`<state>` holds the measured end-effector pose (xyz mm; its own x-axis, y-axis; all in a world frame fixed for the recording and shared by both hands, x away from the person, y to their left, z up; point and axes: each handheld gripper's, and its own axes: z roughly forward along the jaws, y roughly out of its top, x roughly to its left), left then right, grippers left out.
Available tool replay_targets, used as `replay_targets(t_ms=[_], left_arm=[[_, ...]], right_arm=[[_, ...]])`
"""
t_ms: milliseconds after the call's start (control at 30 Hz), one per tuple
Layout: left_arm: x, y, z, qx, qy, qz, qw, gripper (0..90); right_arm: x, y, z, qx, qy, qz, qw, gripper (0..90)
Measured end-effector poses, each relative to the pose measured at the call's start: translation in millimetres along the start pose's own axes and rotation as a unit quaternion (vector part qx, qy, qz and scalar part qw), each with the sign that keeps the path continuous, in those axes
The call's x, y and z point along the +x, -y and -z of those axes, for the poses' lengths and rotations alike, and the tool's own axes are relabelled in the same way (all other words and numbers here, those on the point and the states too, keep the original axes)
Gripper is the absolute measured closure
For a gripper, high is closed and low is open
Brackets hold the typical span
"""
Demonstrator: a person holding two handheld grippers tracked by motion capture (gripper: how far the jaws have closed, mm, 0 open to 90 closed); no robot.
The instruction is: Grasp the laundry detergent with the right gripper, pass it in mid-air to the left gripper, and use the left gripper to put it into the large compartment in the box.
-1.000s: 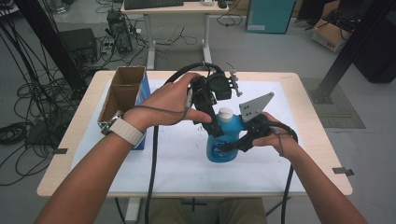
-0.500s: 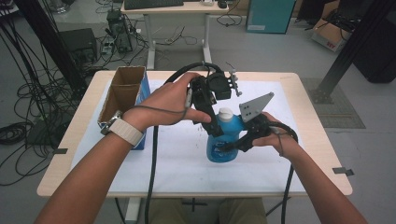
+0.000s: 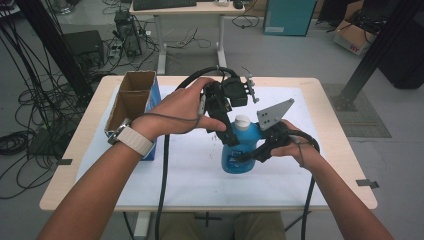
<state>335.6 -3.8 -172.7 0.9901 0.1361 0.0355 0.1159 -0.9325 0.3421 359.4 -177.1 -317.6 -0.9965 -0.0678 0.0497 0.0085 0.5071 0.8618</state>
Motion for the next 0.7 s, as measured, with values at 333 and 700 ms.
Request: replay_targets(t_ms=[333, 700], left_arm=[[-0.1, -0.5, -0.1, 0.001, 0.000, -0.002, 1.0000, 6.5], [0.2, 0.8, -0.3, -0.002, -0.002, 0.000, 1.0000, 6.5]], right_arm=[[0.1, 0.3, 0.2, 0.001, 0.000, -0.001, 1.0000, 42.4], [-0.6, 0.7, -0.3, 0.001, 0.000, -0.001, 1.0000, 42.4]])
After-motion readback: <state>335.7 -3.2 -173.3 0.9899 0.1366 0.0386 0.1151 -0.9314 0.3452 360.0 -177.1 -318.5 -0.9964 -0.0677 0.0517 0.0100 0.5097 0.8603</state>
